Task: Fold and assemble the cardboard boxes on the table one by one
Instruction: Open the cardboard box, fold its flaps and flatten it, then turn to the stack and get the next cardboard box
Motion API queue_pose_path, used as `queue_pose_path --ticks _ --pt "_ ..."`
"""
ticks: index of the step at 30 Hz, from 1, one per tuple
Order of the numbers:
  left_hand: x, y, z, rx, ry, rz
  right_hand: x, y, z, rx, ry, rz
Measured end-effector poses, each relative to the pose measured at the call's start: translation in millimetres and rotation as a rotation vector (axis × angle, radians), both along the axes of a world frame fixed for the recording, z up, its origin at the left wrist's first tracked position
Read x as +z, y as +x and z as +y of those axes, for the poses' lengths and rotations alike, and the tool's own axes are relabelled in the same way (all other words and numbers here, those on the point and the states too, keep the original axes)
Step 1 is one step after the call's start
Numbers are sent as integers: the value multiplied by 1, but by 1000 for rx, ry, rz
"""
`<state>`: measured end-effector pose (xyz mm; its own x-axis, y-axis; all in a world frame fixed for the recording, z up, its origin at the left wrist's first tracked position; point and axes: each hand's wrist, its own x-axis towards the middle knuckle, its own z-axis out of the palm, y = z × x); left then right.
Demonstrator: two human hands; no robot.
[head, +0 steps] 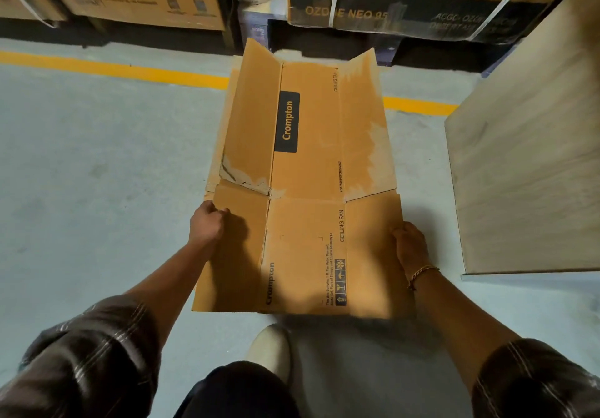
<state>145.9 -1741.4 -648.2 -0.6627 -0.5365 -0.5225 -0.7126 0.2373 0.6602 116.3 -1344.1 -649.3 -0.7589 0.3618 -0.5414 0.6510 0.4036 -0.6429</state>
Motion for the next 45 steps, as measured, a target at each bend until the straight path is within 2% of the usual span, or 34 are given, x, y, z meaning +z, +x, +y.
queue_pose_path --ticks 4,11,17,21,23,26,30,35,39,45 --pt "-13 -3 -15 -16 -18 -29 -19 -1 -12 28 -36 -68" --pt "-23 -12 -42 -53 -48 -26 -34 -5 -40 72 -109 -59" --pt "-47 2 -43 -170 78 -77 -65 -8 -31 166 -112 -165" --pt "-40 4 -32 -445 -303 -201 -43 -4 -41 526 178 -167" --pt "-20 5 -24 -635 -496 -174 -19 -5 -50 663 256 -122" --pt "25 9 -7 -838 -632 -141 20 -4 -59 738 322 -84" --pt "114 15 14 -968 -693 -128 104 3 -71 787 359 -70" --pt "251 12 33 -1002 -755 -48 238 11 -80 883 461 44" --pt "362 15 47 -1005 -846 -7 349 24 -83 865 473 103" --pt "526 16 75 -995 -895 123 517 29 -69 862 602 253"
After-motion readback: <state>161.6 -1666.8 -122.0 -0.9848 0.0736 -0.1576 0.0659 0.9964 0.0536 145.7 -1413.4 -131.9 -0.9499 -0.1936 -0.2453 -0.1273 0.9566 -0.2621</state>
